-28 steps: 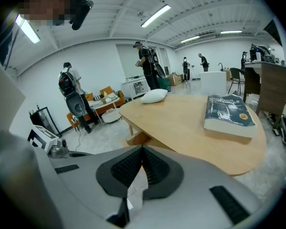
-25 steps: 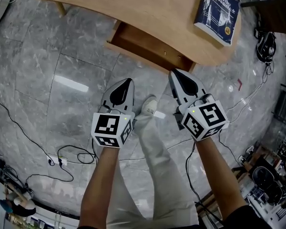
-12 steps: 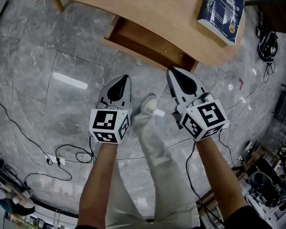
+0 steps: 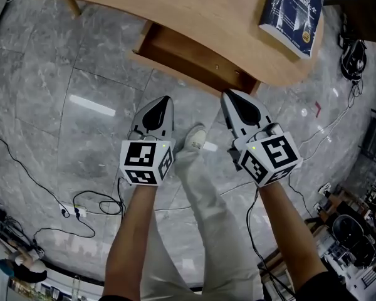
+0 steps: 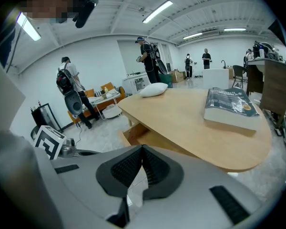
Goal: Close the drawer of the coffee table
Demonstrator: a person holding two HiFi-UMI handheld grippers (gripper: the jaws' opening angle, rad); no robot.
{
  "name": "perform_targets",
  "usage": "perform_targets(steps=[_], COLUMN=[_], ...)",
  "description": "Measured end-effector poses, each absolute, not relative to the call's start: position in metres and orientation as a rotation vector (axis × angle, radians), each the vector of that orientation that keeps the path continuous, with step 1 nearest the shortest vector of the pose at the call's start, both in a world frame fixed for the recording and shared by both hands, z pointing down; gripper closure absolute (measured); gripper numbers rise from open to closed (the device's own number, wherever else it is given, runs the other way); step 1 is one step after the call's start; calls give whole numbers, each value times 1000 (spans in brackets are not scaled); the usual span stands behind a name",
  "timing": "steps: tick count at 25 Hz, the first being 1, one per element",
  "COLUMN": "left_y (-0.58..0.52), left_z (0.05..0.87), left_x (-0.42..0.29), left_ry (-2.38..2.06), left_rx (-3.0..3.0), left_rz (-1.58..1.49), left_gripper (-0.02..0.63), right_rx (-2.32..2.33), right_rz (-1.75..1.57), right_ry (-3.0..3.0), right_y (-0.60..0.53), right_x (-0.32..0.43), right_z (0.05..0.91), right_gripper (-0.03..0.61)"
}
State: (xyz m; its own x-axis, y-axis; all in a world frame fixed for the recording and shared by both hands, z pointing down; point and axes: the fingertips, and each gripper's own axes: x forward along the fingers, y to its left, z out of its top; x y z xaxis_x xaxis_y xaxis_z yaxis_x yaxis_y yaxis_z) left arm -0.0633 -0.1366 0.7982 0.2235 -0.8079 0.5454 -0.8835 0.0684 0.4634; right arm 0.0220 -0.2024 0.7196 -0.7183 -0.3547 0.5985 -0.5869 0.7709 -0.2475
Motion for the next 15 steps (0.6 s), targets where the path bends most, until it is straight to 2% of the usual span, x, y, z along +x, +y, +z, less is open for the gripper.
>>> perform_targets(steps=[15], left_y=[-158], left_z=[815], left_x=[-54], left_ry=[-1556], left_rx=[1757], left_rz=[160], left_gripper=[613], right_rx=[719], right_rz=[590], right_ry=[-2426], right_y=[-216], right_x=[29], right_z=[731], right_gripper=[565])
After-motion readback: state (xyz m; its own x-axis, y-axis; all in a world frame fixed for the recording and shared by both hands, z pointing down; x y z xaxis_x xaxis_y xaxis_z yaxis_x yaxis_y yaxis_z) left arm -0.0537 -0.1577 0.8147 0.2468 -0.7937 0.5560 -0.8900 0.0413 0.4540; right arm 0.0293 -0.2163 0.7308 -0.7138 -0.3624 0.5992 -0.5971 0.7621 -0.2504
